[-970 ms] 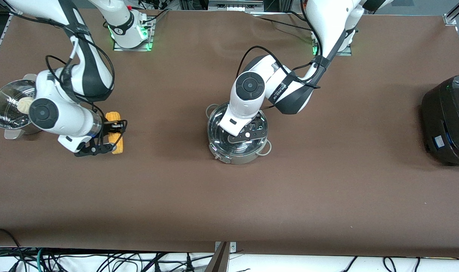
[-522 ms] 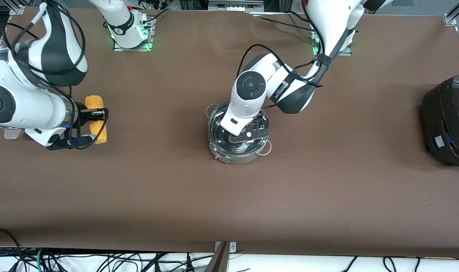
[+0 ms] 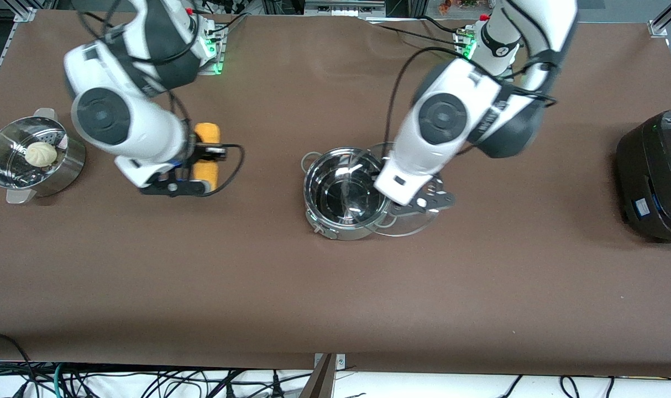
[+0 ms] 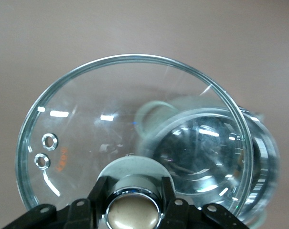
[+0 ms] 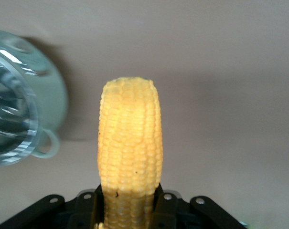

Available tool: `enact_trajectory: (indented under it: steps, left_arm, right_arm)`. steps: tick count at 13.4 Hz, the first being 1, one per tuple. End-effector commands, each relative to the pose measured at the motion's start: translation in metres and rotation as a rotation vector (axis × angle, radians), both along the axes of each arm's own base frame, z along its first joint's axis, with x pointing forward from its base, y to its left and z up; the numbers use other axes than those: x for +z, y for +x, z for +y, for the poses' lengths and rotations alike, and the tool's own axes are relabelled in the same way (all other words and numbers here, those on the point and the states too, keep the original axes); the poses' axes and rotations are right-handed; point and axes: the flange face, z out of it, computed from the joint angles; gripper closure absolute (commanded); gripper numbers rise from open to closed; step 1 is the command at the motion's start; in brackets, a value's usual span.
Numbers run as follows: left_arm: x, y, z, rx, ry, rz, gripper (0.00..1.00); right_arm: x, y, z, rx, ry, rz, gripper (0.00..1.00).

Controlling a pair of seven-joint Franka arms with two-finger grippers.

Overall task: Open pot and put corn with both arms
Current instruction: 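Lift the lid with the left gripper while the right gripper lifts the corn, then lower the corn into the pot while the left gripper sets the lid down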

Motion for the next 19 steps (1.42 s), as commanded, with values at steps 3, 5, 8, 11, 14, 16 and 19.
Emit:
enact_trajectory:
  steps: [3, 5, 8, 11, 14, 16, 19]
  left_arm:
    - [0.031, 0.003, 0.134, -0.179, -0.007, 0.081, 1.00]
    - [0.028, -0.011, 0.190, -0.208, -0.002, 0.107, 1.00]
    - [-0.007, -0.010, 0.271, -0.247, -0.027, 0.097, 1.00]
    - [-0.076, -0.014, 0.302, -0.270, -0.042, 0.028, 1.00]
    - [-0.128, -0.016, 0.304, -0.249, -0.054, 0.014, 1.00]
    - [-0.164, -0.011, 0.306, -0.238, -0.069, 0.024, 1.00]
    - [-0.202, -0.005, 0.309, -0.226, -0.084, 0.019, 1.00]
  right_arm:
    - [-0.037, -0.014, 0.118, -0.071, 0.105, -0.121, 1.00]
    - [-0.071, -0.033, 0.178, -0.155, 0.148, -0.155, 1.00]
    - [-0.111, -0.041, 0.213, -0.160, 0.196, -0.194, 1.00]
    - [-0.156, -0.046, 0.231, -0.100, 0.183, -0.242, 1.00]
    - [-0.202, -0.060, 0.248, -0.035, 0.147, -0.266, 1.00]
    - [-0.225, -0.063, 0.248, -0.024, 0.117, -0.259, 1.00]
    - [-0.227, -0.061, 0.246, -0.027, 0.109, -0.266, 0.20]
